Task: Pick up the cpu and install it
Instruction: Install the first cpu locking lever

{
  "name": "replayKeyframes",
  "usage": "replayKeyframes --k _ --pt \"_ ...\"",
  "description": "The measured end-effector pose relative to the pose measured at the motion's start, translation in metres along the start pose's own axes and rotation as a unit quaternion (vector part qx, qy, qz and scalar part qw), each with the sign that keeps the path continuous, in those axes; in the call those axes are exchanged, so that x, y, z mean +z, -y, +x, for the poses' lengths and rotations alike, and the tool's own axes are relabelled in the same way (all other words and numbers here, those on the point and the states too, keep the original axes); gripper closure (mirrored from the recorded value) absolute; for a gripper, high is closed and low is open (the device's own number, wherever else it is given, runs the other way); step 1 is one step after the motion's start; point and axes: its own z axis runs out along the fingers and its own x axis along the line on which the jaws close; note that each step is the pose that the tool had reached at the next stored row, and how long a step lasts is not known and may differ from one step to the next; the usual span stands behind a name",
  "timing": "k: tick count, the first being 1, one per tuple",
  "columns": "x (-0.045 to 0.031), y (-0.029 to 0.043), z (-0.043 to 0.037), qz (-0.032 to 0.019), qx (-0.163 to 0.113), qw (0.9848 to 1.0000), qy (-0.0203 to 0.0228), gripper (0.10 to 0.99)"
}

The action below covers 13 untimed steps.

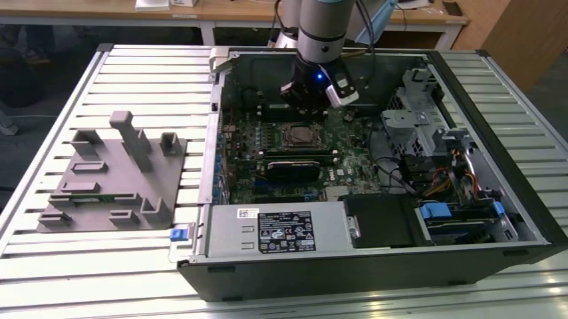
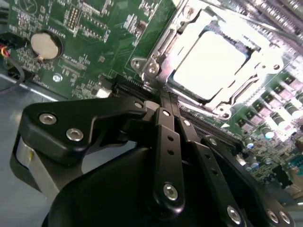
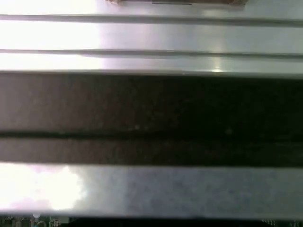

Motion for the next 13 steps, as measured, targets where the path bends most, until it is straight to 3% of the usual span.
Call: replayKeyframes --k 2,6,13 --pt "0.0011 -0.0001 0.0 0.0066 0.0 1.0 0.0001 0.98" --pt "0.0034 -0.0002 0.0 0.015 0.0 0.9999 -0.0001 0.98" --pt "0.0059 -0.0017 -0.0008 0.0182 0.0 0.9998 0.0 0.98"
